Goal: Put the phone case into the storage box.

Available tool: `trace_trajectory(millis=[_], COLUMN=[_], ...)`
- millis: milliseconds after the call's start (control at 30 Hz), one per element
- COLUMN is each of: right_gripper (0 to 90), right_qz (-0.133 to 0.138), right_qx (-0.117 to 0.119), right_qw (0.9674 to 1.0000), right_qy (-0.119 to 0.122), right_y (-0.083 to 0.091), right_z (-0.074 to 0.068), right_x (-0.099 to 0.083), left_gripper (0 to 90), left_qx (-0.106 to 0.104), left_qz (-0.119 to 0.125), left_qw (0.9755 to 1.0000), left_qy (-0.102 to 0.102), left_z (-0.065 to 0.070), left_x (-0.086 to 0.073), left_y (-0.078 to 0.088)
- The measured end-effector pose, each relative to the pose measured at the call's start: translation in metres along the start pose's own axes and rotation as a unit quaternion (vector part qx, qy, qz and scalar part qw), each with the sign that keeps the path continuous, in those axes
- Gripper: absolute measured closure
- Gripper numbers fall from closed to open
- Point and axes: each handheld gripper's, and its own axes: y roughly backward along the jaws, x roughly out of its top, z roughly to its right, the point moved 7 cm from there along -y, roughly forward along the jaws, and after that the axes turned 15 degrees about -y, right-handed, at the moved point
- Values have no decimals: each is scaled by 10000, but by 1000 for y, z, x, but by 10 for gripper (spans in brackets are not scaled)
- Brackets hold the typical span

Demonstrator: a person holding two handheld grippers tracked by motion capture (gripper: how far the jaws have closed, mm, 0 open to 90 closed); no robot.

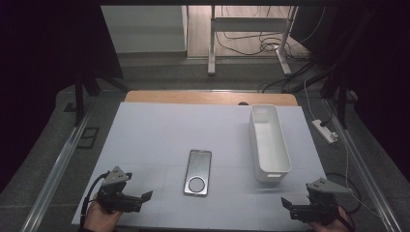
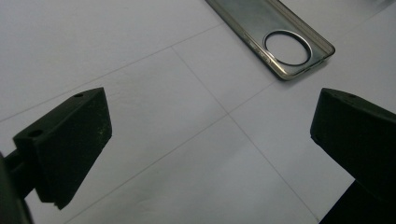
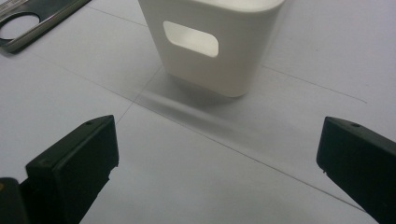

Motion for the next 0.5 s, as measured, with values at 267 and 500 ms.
trace_trajectory(millis=[267, 500], right_gripper=[0, 0], right_qz=[-9, -11], right_qx=[-1, 1], right_qw=[10000, 10000], right_qy=[7, 11], right_y=[0, 0], right_z=[0, 0], right_x=[0, 0], left_gripper=[0, 0], left_qx=[-101, -158], left_qz=[46, 39], left_qw=[9999, 9998], left_qy=[-21, -88], left_z=[-2, -2], left_x=[10, 18], left_y=[-7, -13])
